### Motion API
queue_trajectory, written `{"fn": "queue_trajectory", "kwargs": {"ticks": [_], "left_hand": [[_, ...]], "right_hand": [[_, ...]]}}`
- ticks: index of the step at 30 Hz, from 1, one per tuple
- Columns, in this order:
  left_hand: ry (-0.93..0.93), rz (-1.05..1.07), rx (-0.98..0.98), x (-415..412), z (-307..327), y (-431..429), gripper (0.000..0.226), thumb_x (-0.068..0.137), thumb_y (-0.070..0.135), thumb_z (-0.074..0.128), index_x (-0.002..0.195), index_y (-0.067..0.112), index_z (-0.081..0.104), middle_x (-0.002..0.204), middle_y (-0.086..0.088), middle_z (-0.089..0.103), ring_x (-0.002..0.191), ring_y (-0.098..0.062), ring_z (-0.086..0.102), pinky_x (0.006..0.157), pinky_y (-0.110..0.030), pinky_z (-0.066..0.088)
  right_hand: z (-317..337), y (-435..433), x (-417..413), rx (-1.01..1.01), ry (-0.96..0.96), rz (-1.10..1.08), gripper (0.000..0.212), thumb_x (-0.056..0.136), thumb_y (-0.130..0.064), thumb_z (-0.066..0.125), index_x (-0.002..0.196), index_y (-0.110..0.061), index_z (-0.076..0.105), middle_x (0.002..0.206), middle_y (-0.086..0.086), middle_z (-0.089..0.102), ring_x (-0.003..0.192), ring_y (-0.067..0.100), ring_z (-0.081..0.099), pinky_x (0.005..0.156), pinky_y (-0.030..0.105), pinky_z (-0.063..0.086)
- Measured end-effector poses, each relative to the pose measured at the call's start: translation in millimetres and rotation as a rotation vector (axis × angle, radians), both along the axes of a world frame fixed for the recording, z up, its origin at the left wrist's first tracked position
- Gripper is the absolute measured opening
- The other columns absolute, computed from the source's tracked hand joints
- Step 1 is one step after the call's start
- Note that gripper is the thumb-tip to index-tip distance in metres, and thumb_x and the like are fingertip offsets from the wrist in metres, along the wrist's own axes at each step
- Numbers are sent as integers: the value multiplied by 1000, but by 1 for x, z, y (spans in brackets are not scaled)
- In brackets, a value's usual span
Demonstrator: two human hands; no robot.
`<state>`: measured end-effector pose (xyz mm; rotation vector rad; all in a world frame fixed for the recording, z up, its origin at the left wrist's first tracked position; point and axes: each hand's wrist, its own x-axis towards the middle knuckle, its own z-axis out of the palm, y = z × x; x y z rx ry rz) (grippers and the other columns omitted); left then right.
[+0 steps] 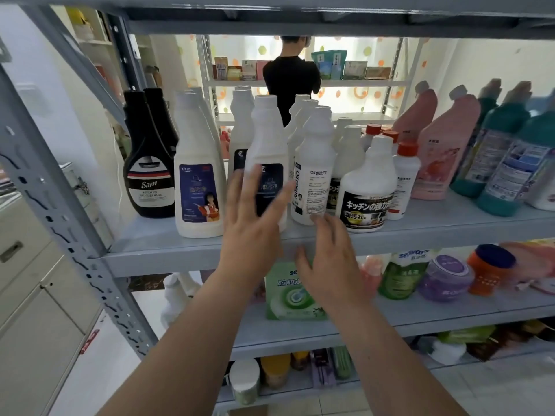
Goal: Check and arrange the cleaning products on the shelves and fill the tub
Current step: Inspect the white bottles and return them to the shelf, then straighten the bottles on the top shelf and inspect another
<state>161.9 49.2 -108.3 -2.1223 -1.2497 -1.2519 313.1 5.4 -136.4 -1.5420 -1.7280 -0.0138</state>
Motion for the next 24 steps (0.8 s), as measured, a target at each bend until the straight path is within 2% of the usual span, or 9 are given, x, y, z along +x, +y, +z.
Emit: {"fn": "queue_trajectory", "kwargs": {"ticks": [2,3,6,8,14,17,19,24], "left_hand": [[231,49,68,3,-5,4,56,90,10,55,144,24,55,164,-13,23,152,-46,17,119,-65,22],[290,83,51,3,-7,5,54,89,13,58,142,23,57,166,-11,24,153,-45,16,119,-65,21],[350,165,0,-4,-11,7,47,92,21,54,139,21,59,167,-9,24,154,-45,11,120,-63,21],[356,173,-10,-10,-12,9,45,95,24,46,137,21,61,167,-8,25,154,-46,10,119,-62,23],[298,137,-13,-17,-20,5,45,90,20,54,134,14,64,164,-12,31,152,-46,17,116,-65,28],[287,115,-27,-19,-34,-5,48,90,21,53,135,8,61,161,-17,35,151,-44,22,117,-64,27],[277,106,-55,-20,-40,-10,49,89,21,53,135,6,60,158,-17,37,150,-42,25,115,-64,33],[275,116,-70,-26,-50,-18,53,83,20,62,134,4,61,143,-16,52,136,-35,40,108,-52,42]], "right_hand": [[1,4,-4,1,51,-15,68,97,-26,62,155,-11,29,160,16,28,146,34,34,115,49,42],[2,6,-6,-11,63,-26,73,98,-25,61,158,-11,23,163,17,24,149,35,31,116,49,41],[7,11,-12,-37,78,-47,82,100,-23,59,163,-13,8,168,18,13,153,36,24,120,48,37],[12,16,-17,-35,99,-44,85,100,-22,59,163,-13,4,168,18,10,154,37,23,120,48,36],[26,35,-22,3,200,-87,87,100,-20,59,163,-9,0,164,17,17,145,37,37,111,49,46],[33,43,-24,-35,226,-114,97,99,-25,65,162,-11,-8,162,19,20,144,38,38,110,51,45],[35,47,-26,-50,233,-137,104,97,-28,69,162,-10,-10,162,21,22,144,38,37,112,51,43],[33,50,-35,-15,268,-185,104,95,-25,72,162,-6,-5,153,23,37,138,39,42,112,48,39]]}}
